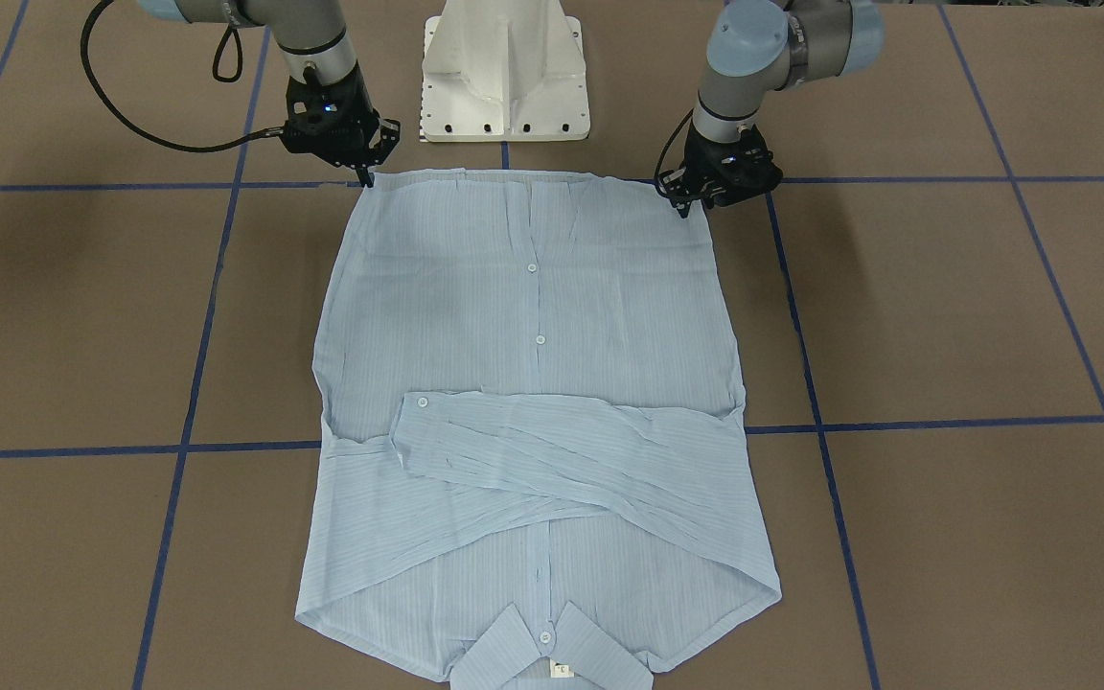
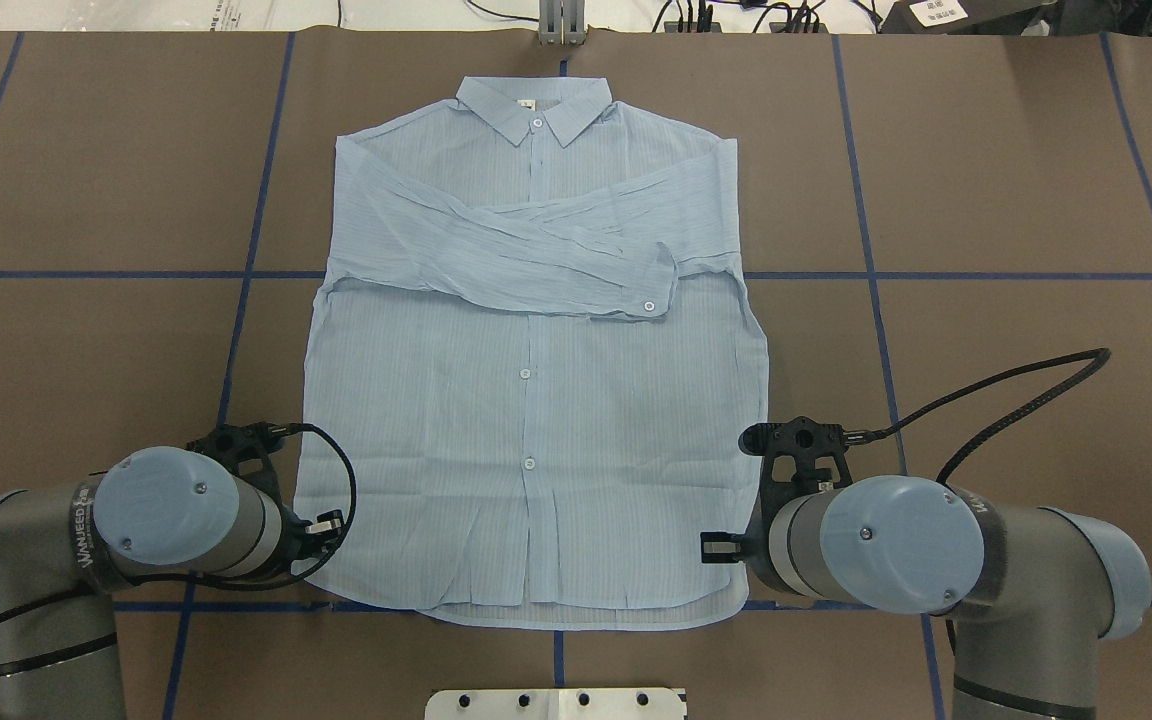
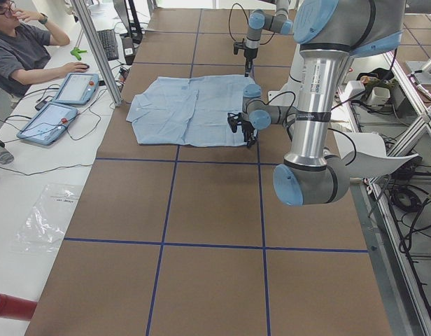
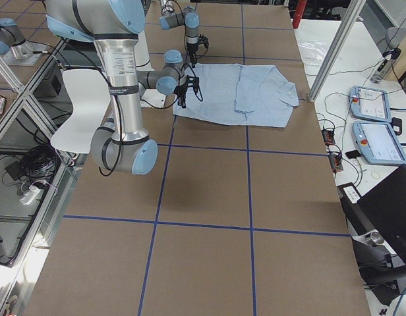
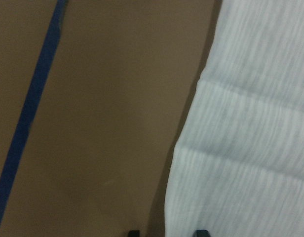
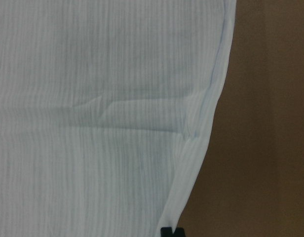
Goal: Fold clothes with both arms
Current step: 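Position both grippers at the hem corners nearest the robot, then grasp both hem corners nearest the robot with both grippers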
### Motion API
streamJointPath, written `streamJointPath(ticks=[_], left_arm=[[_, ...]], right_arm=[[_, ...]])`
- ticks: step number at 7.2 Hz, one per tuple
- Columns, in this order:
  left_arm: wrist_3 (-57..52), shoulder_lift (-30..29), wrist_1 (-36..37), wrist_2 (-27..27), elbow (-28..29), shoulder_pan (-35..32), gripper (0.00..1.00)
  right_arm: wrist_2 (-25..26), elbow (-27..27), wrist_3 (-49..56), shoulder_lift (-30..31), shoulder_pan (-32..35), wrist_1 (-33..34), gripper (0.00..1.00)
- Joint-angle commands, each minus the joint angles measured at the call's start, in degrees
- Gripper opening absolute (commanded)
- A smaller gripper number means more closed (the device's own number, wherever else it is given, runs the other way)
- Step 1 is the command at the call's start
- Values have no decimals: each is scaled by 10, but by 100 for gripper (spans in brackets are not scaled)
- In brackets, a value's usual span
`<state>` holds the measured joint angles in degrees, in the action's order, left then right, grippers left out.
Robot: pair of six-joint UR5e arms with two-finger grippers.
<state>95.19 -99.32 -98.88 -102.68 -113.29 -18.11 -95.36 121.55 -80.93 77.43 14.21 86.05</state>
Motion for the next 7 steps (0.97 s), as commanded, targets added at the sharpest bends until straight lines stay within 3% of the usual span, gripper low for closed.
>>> streamJointPath(ticks=[1,4,7], left_arm=[[1,-3,0,-1,0,0,37],[6,-4,0,0,-1,-1,0],[1,-3,1,-1,-20,-17,0]], right_arm=[[0,0,1,0,2,0,0],[-1,0,1,0,5,0,0],[-6,5,1,-3,19,0,0]])
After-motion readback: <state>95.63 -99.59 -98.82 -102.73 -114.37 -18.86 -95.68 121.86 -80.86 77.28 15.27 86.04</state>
